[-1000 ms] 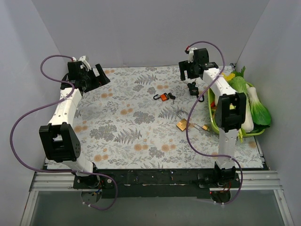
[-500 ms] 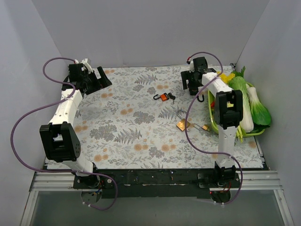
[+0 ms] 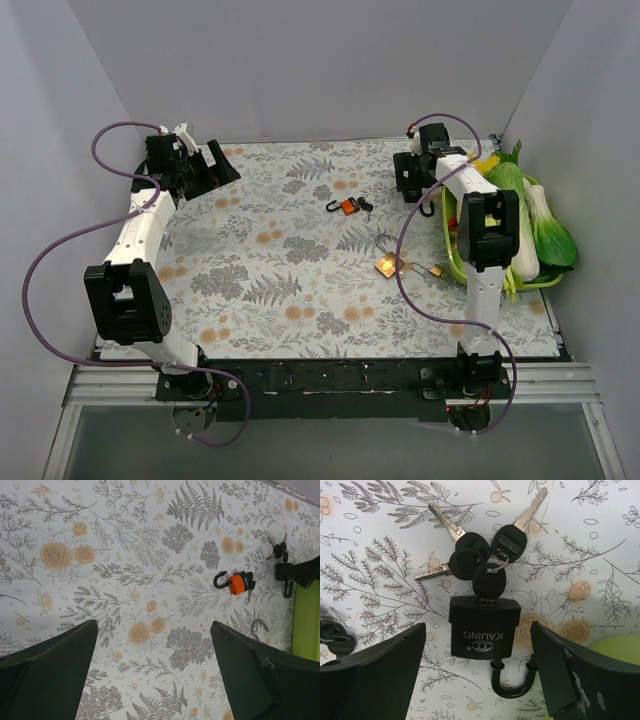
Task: Lock with the key
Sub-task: Pick up the lock from the center of the board.
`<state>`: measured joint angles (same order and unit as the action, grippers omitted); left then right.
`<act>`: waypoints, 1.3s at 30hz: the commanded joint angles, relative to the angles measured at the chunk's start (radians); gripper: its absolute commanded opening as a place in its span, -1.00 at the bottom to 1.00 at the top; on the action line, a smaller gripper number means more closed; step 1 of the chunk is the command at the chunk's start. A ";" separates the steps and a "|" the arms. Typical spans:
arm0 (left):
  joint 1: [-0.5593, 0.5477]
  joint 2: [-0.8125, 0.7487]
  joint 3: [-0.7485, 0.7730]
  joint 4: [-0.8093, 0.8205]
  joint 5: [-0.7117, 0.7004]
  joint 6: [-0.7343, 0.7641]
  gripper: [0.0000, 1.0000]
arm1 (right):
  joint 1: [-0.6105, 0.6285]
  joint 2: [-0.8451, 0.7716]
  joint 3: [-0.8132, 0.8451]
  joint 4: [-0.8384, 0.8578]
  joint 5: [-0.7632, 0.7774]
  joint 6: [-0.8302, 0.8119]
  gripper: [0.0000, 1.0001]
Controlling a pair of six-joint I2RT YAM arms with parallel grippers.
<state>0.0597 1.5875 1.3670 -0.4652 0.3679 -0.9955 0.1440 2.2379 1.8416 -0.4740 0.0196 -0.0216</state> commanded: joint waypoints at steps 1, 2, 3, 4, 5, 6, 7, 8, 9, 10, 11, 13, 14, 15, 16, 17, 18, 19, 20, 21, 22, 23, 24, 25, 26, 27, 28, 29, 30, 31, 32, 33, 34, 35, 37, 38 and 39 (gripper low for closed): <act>0.003 -0.061 -0.003 0.019 0.017 -0.011 0.96 | -0.004 0.037 0.008 -0.002 -0.014 0.014 0.85; 0.003 -0.061 -0.002 0.019 0.017 -0.011 0.96 | -0.006 0.038 0.007 -0.003 -0.014 0.014 0.84; 0.003 -0.060 0.000 0.019 0.019 -0.012 0.96 | -0.006 0.042 0.005 -0.005 -0.014 0.014 0.83; 0.003 -0.058 0.001 0.019 0.020 -0.011 0.96 | -0.007 0.048 0.005 -0.008 -0.045 0.014 0.83; 0.005 -0.058 0.003 0.019 0.020 -0.011 0.96 | -0.007 0.051 0.007 -0.012 -0.049 0.041 0.81; 0.005 -0.057 0.004 0.019 0.022 -0.011 0.96 | -0.007 0.054 0.007 -0.015 -0.058 0.043 0.79; 0.003 -0.054 0.007 0.019 0.023 -0.009 0.96 | -0.007 0.058 0.007 -0.015 -0.064 0.048 0.78; 0.003 -0.050 0.007 0.019 0.025 -0.011 0.96 | -0.006 0.061 0.007 -0.024 -0.070 0.048 0.73; 0.003 -0.047 0.007 0.019 0.025 -0.012 0.96 | -0.006 0.063 0.007 -0.028 -0.084 0.049 0.69; 0.003 -0.044 0.009 0.019 0.029 -0.012 0.96 | -0.006 0.066 0.007 -0.032 -0.095 0.049 0.65; 0.003 -0.044 0.009 0.019 0.032 -0.012 0.96 | -0.006 0.065 0.002 -0.032 -0.104 0.049 0.55; 0.003 -0.041 0.009 0.020 0.034 -0.014 0.96 | 0.003 0.057 -0.011 -0.032 -0.115 0.043 0.42; 0.003 -0.037 0.007 0.022 0.035 -0.009 0.96 | 0.005 0.054 -0.016 -0.032 -0.115 0.042 0.28; 0.003 -0.037 0.006 0.022 0.039 -0.008 0.96 | 0.008 0.049 -0.030 -0.029 -0.115 0.041 0.20; 0.003 -0.035 0.006 0.020 0.042 -0.005 0.96 | 0.009 0.040 -0.034 -0.029 -0.116 0.037 0.10; 0.003 -0.037 0.004 0.022 0.052 0.006 0.96 | 0.011 0.035 -0.039 -0.026 -0.116 0.037 -0.06; 0.003 -0.037 0.001 0.025 0.058 0.014 0.96 | 0.012 0.032 -0.041 -0.026 -0.115 0.034 -0.17; 0.003 -0.037 0.000 0.026 0.065 0.020 0.96 | 0.012 0.022 -0.041 -0.026 -0.115 0.025 -0.31; 0.003 -0.038 -0.002 0.028 0.071 0.027 0.96 | 0.012 0.016 -0.039 -0.025 -0.116 0.025 -0.58; 0.003 -0.040 -0.003 0.031 0.086 0.044 0.96 | 0.012 0.008 -0.036 -0.025 -0.119 0.025 -0.73; 0.003 -0.041 -0.003 0.034 0.094 0.052 0.96 | 0.012 -0.009 -0.028 -0.025 -0.128 -0.025 -0.96; 0.003 -0.043 -0.005 0.039 0.095 0.057 0.96 | 0.012 -0.020 -0.024 -0.026 -0.138 -0.038 -0.97; 0.003 -0.049 -0.009 0.054 0.106 0.067 0.96 | 0.015 -0.032 -0.019 -0.029 -0.164 -0.050 -0.97; 0.003 -0.055 -0.014 0.065 0.120 0.077 0.96 | 0.016 -0.056 -0.013 -0.035 -0.185 -0.063 -0.97; 0.003 -0.058 -0.017 0.074 0.135 0.083 0.96 | 0.016 -0.072 -0.012 -0.043 -0.213 -0.086 -0.97; 0.005 -0.063 -0.028 0.098 0.173 0.087 0.96 | 0.016 -0.087 -0.012 -0.048 -0.283 -0.098 -0.97; 0.003 -0.069 -0.031 0.112 0.196 0.096 0.96 | 0.016 -0.124 -0.015 -0.052 -0.320 -0.110 -0.97; 0.003 -0.072 -0.034 0.125 0.221 0.101 0.96 | 0.017 -0.144 -0.024 -0.058 -0.354 -0.132 -0.97; 0.003 -0.073 -0.037 0.147 0.251 0.107 0.96 | 0.019 -0.162 -0.027 -0.064 -0.428 -0.144 -0.97; 0.005 -0.080 -0.040 0.160 0.306 0.122 0.96 | 0.019 -0.196 -0.028 -0.074 -0.463 -0.156 -0.97; 0.003 -0.081 -0.046 0.174 0.339 0.136 0.96 | 0.019 -0.213 -0.027 -0.095 -0.496 -0.164 -0.97; 0.003 -0.086 -0.051 0.195 0.368 0.150 0.96 | 0.020 -0.227 -0.025 -0.109 -0.557 -0.182 -0.97; 0.003 -0.089 -0.058 0.206 0.428 0.162 0.96 | 0.025 -0.253 -0.022 -0.126 -0.584 -0.193 -0.97; 0.003 -0.098 -0.063 0.217 0.454 0.196 0.96 | 0.028 -0.265 -0.021 -0.143 -0.616 -0.207 -0.97; -0.004 -0.110 -0.071 0.234 0.517 0.259 0.96 | 0.043 -0.294 -0.009 -0.211 -0.704 -0.251 -0.97; -0.024 -0.125 -0.075 0.234 0.554 0.332 0.96 | 0.048 -0.303 -0.007 -0.233 -0.739 -0.261 -0.97; -0.040 -0.138 -0.077 0.229 0.566 0.386 0.96 | 0.061 -0.314 -0.001 -0.294 -0.807 -0.282 -0.97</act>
<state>0.0559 1.5471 1.2999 -0.2905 0.7578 -0.8127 0.1738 2.0270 1.7866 -0.6441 -0.5091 -0.2153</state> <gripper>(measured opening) 0.981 0.646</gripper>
